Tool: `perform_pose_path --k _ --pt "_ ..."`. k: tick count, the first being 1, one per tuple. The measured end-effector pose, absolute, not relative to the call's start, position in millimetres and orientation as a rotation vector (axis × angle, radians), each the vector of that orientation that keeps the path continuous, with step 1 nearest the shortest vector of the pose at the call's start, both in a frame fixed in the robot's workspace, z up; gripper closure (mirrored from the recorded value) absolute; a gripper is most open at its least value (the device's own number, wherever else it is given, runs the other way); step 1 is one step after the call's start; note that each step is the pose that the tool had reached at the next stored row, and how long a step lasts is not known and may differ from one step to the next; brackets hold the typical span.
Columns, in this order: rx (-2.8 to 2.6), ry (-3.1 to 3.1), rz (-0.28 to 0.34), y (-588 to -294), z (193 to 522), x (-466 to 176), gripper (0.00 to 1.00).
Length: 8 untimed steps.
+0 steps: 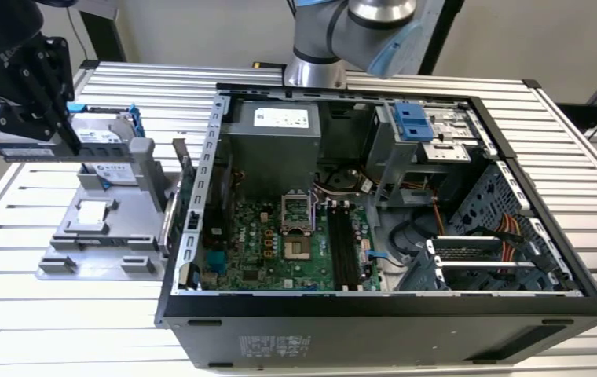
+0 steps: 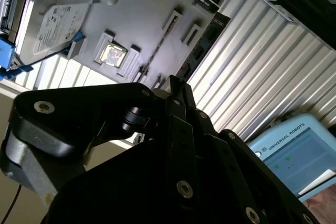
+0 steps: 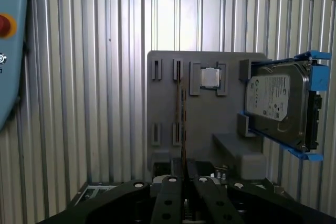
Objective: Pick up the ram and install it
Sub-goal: 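Pick up the ram and move it above insertion slot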
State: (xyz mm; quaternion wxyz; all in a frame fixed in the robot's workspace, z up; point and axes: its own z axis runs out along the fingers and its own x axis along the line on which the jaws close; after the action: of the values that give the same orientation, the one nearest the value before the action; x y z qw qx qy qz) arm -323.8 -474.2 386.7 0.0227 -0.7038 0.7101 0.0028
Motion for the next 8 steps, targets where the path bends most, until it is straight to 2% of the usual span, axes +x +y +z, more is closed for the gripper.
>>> perform_pose_path --k 8 --pt "-2.179 2.199 0.008 -474.2 386.7 -316.1 1.00"
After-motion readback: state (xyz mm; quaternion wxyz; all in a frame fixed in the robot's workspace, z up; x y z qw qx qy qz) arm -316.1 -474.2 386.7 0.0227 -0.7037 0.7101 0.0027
